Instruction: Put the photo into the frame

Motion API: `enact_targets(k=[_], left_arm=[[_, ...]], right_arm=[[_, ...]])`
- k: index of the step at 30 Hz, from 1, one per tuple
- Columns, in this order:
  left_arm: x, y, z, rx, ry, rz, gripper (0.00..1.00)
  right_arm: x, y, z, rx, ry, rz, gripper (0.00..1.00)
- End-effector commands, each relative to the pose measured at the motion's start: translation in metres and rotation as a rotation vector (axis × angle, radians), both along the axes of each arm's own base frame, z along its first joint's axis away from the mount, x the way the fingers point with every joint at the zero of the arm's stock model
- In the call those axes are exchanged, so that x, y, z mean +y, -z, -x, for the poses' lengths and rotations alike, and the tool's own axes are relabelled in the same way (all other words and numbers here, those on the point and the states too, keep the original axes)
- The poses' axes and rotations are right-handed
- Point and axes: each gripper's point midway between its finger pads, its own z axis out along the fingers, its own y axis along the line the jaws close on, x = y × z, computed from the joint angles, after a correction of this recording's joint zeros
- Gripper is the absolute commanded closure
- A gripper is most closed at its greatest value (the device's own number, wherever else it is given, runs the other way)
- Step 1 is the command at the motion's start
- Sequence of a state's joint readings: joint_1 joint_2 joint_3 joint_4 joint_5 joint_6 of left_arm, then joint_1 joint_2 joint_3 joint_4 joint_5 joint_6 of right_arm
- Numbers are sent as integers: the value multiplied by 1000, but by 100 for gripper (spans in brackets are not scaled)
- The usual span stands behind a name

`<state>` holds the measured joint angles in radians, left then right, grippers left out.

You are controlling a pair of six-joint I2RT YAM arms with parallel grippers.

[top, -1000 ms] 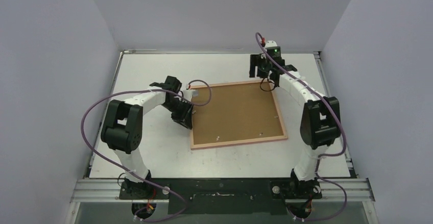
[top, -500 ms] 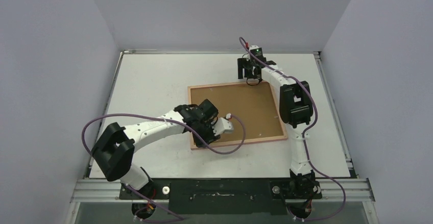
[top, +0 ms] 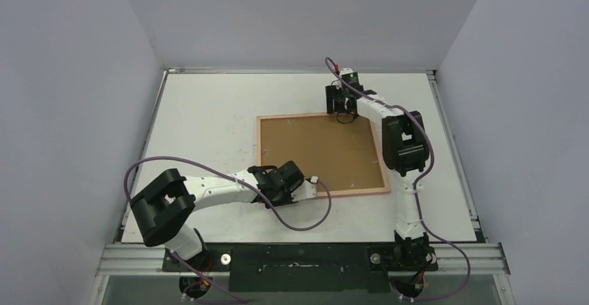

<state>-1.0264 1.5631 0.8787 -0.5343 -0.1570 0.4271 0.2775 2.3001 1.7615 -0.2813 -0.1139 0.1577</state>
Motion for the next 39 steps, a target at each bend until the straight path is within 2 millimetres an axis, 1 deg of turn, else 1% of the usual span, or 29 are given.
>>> enact_targets(k=[1,5,8,10,14,16,18,21,23,25,28,31,34,37,39], left_arm=[[15,-8,-50,-194,-108,-3,71],[37,-17,-85,-238,-218,23,71],[55,-27,-112,-278,-298,52,71],[65,-33,-128,-309,-335,67,71],[77,-40,-159,-360,-411,96,71],[78,-42,-174,-374,-439,104,71],[76,-43,-188,-382,-458,115,71],[71,-43,-204,-384,-480,127,71],[69,-44,-212,-388,-491,133,71],[69,-43,-218,-385,-503,140,71],[71,-43,-224,-377,-524,148,71],[72,-46,-229,-359,-545,168,71],[73,-59,-235,-334,-576,202,71],[90,-71,-236,-272,-647,239,71],[104,-80,-237,-229,-698,276,71]], right_arm=[[-11,-13,26,8,16,5,39],[-17,-6,51,42,36,-2,43],[-24,0,76,75,59,-1,45],[-27,-4,95,78,72,-2,46],[-37,1,145,110,114,6,47],[-42,1,170,118,141,21,47],[-43,1,193,126,155,29,47],[-40,7,231,153,150,42,47],[-39,7,251,165,151,40,48],[-41,3,266,165,159,25,48],[-49,-6,282,156,189,3,48],[-51,-25,290,123,218,-43,47],[-49,-56,281,57,243,-79,41],[-48,-95,262,-29,252,-90,35],[-45,-111,252,-67,237,-92,33]])
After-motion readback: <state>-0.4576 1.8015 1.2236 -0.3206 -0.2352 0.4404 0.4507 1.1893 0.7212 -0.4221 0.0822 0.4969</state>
